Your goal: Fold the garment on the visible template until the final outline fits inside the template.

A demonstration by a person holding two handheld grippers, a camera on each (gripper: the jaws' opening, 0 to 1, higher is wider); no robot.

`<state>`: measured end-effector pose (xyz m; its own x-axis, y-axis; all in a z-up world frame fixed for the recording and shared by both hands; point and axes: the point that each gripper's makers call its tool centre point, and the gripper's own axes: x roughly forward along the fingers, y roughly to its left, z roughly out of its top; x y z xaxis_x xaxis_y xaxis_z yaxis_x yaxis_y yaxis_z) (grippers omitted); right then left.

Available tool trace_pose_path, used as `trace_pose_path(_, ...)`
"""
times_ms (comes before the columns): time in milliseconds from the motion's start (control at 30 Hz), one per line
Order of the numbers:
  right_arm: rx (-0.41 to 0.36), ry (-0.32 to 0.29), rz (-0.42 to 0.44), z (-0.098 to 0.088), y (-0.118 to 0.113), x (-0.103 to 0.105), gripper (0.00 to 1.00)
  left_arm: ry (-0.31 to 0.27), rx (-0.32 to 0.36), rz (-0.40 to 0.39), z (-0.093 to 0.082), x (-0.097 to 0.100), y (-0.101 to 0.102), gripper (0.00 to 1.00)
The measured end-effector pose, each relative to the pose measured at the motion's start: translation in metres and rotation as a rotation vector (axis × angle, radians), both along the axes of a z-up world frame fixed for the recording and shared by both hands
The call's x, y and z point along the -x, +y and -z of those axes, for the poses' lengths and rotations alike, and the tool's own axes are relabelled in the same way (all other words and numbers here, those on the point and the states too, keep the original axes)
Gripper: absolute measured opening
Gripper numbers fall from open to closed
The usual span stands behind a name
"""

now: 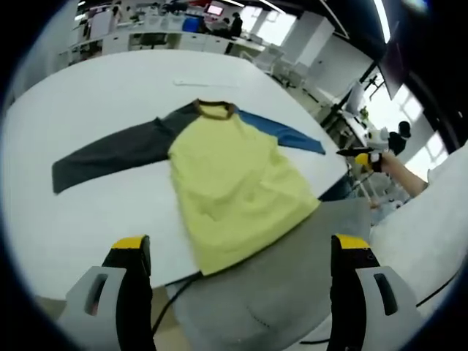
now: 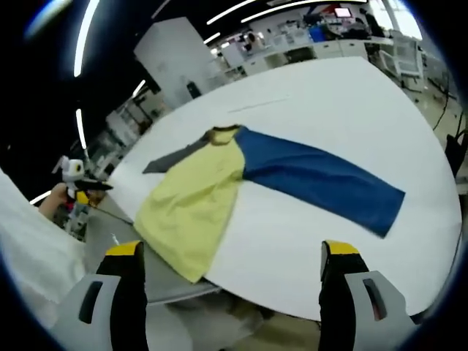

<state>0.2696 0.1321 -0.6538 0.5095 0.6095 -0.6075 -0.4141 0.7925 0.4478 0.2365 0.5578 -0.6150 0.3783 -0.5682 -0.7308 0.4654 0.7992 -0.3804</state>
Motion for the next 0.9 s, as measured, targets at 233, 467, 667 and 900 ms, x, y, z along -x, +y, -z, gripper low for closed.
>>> trace_pose_path(233, 0.008, 0.009, -0.004, 0.005, -0.006, -0.004, 0.99, -0.001, -0.014, 0.003, 0.003, -0.004, -0.009, 0.98)
trace_pose_path(467, 0.023, 0.008, 0.02, 0.012, -0.02, -0.016, 0.97, 0.013, -0.028, 0.012, 0.009, -0.001, -0.016, 0.97)
trace_pose_path(667, 0.037, 0.008, 0.034, 0.015, -0.031, -0.023, 0.95, 0.021, -0.035, 0.004, 0.012, 0.0, -0.018, 0.97)
trace_pose_path(900, 0.043, 0.015, 0.049, 0.02, -0.043, -0.03, 0.93, 0.03, -0.032, -0.001, 0.014, 0.002, -0.026, 0.97)
